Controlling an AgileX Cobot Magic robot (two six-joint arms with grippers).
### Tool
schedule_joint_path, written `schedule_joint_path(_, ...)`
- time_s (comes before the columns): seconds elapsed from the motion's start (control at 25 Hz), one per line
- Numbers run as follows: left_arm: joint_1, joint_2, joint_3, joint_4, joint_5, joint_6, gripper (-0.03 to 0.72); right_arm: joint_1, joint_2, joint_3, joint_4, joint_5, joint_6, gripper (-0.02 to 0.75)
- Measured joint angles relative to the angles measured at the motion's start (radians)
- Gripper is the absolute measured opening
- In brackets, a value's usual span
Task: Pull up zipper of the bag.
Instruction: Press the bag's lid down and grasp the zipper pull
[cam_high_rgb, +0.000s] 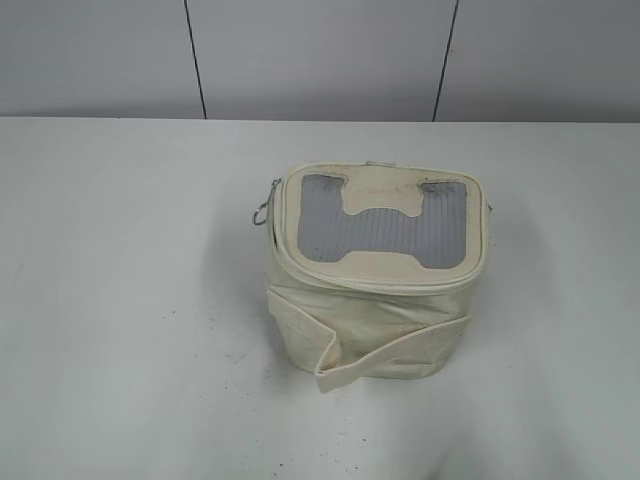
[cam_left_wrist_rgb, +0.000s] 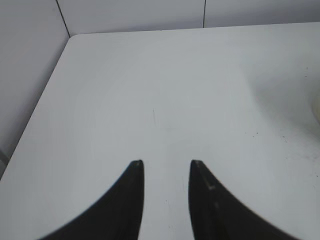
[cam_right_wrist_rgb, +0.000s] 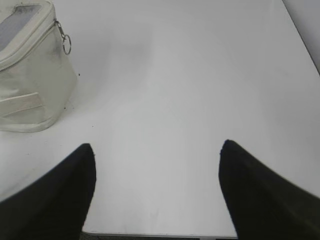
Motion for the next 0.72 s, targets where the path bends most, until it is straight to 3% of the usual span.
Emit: schedule_joint_path(0.72, 0.000, 0.000, 0.000, 0.000, 0.000, 0.000, 0.241, 0.000, 0.000, 0.000, 0.000, 0.000, 0.000, 0.573)
